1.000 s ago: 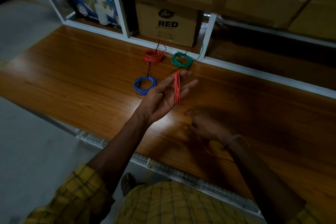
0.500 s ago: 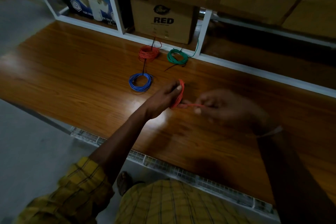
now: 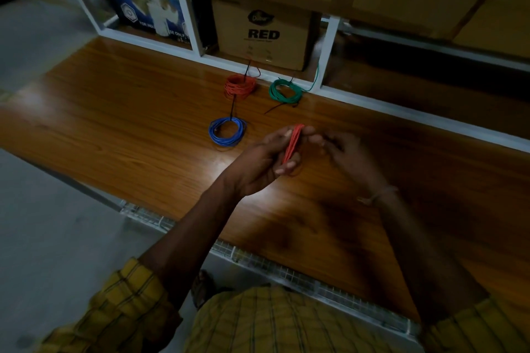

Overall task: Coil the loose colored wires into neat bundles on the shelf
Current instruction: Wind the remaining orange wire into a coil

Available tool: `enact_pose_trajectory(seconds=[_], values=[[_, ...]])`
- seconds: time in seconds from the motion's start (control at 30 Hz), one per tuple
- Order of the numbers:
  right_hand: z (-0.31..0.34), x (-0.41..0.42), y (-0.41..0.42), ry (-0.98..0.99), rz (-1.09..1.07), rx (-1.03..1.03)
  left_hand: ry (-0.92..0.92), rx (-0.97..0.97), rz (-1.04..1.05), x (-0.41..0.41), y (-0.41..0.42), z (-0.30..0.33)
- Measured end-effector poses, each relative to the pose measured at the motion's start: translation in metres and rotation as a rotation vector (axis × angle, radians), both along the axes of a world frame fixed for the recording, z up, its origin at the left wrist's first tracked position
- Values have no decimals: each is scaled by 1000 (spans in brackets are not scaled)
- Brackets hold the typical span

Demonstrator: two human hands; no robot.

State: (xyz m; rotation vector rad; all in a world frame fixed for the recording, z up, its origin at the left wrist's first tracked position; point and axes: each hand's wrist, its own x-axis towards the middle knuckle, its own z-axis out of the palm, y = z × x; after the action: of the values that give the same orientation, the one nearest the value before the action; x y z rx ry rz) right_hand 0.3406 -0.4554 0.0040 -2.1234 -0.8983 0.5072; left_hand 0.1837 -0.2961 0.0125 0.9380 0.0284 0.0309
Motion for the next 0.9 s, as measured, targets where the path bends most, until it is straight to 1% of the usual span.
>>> enact_pose_trajectory(seconds=[0.07,0.17,0.27,0.33,0.37,0.4,0.43,0.5,0.53,0.6,0.7,0.8,0.87,0.9], values=[[-9,-14,0,23,4,-38,-33,-75,51,3,7,3],[-13,-39,-1,77,113,-121,-29,-144,112,11,14,5],[-5,-58,-5,91,340,-270,-10,-286,206,21,19,1],[7,-65,-12,114,499,-305,30,-374,270,25,23,-1],[15,-66,-16,95,575,-307,61,-365,300,27,25,-2],[23,-66,-20,90,633,-302,98,-308,325,28,26,-3],[33,-65,-24,116,666,-281,143,-201,349,29,26,-5],[56,-58,-31,220,683,-196,222,94,365,29,23,-10],[66,-52,-35,257,671,-144,245,215,350,28,21,-13],[83,-37,-41,285,565,-9,260,359,294,25,19,-17],[90,-11,-43,290,389,200,237,475,191,18,16,-11],[82,11,-31,298,318,275,202,602,59,9,8,2],[76,20,-21,281,248,288,184,584,2,5,3,6],[73,23,-15,253,199,288,169,536,-15,5,2,6]])
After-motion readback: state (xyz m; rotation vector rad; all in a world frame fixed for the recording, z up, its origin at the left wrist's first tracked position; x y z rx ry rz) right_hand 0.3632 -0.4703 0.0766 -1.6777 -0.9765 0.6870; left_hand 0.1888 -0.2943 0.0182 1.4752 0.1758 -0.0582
